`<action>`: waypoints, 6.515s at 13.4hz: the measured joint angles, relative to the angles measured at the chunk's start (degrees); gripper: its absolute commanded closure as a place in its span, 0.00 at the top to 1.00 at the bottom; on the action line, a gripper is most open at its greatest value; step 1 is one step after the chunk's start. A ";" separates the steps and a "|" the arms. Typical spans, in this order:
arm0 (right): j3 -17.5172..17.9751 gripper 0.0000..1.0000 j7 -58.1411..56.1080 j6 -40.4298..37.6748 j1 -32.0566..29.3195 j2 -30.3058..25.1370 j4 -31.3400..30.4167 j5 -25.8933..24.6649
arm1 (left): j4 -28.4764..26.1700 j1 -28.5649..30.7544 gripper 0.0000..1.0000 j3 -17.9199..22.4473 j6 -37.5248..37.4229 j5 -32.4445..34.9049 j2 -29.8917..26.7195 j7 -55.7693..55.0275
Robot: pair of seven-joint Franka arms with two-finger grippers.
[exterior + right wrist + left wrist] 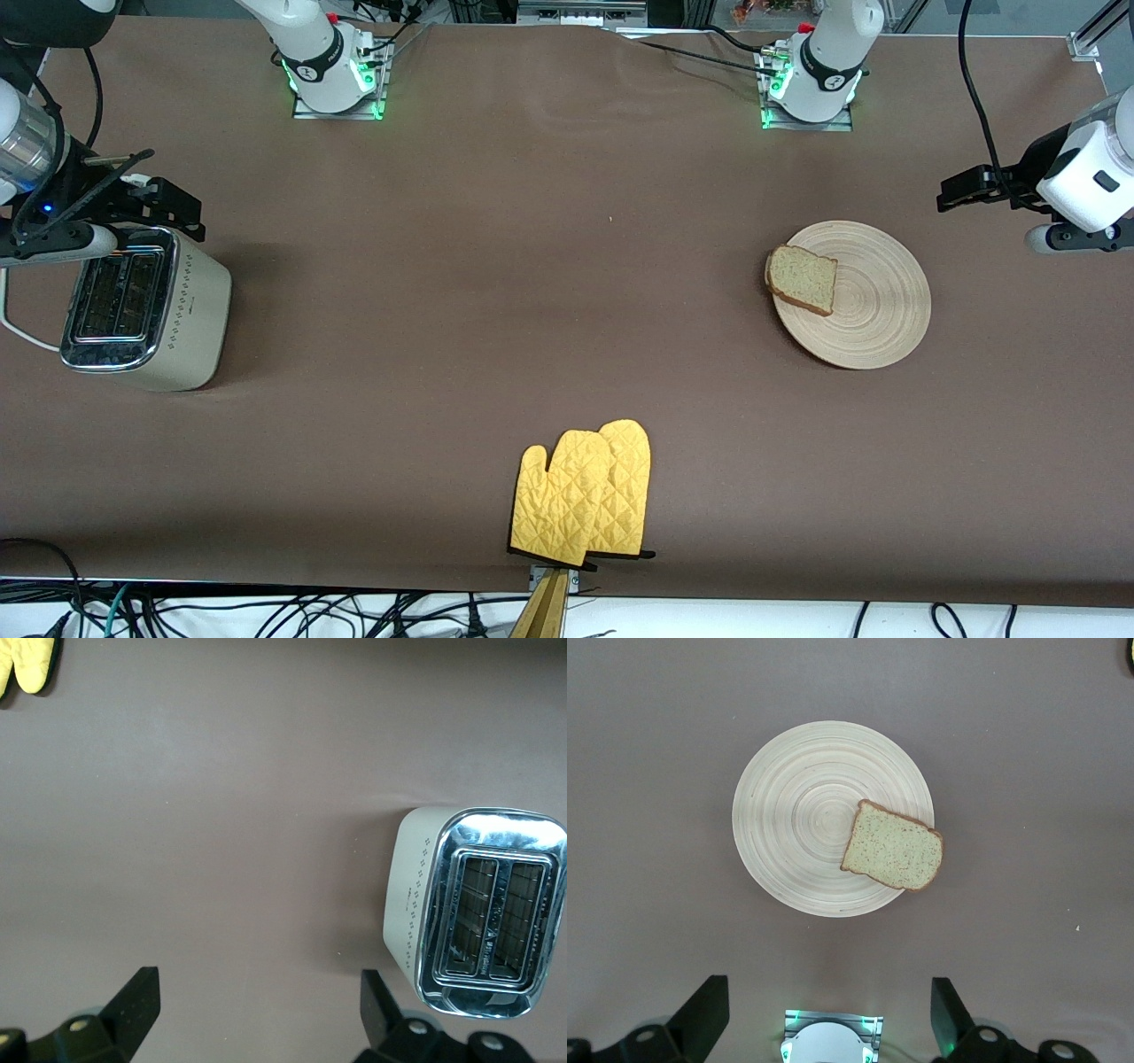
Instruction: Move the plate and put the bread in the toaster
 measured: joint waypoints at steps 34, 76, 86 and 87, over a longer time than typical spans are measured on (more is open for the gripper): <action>-0.05 1.00 0.00 0.00 0.00 0.03 -0.05 0.00 | -0.85 14.04 1.00 18.62 12.59 -22.36 32.67 60.66; -0.05 1.00 0.00 -0.02 0.01 0.03 -0.06 0.00 | -4.44 8.98 0.00 17.99 -5.81 -59.41 44.32 64.14; -0.04 1.00 -0.01 -0.02 0.03 0.03 -0.06 0.00 | -4.57 -29.38 0.00 20.85 10.48 -86.82 45.79 49.82; -0.04 1.00 -0.01 -0.02 0.03 0.03 -0.06 0.00 | -4.62 -31.99 0.00 20.89 12.26 -87.72 46.37 49.55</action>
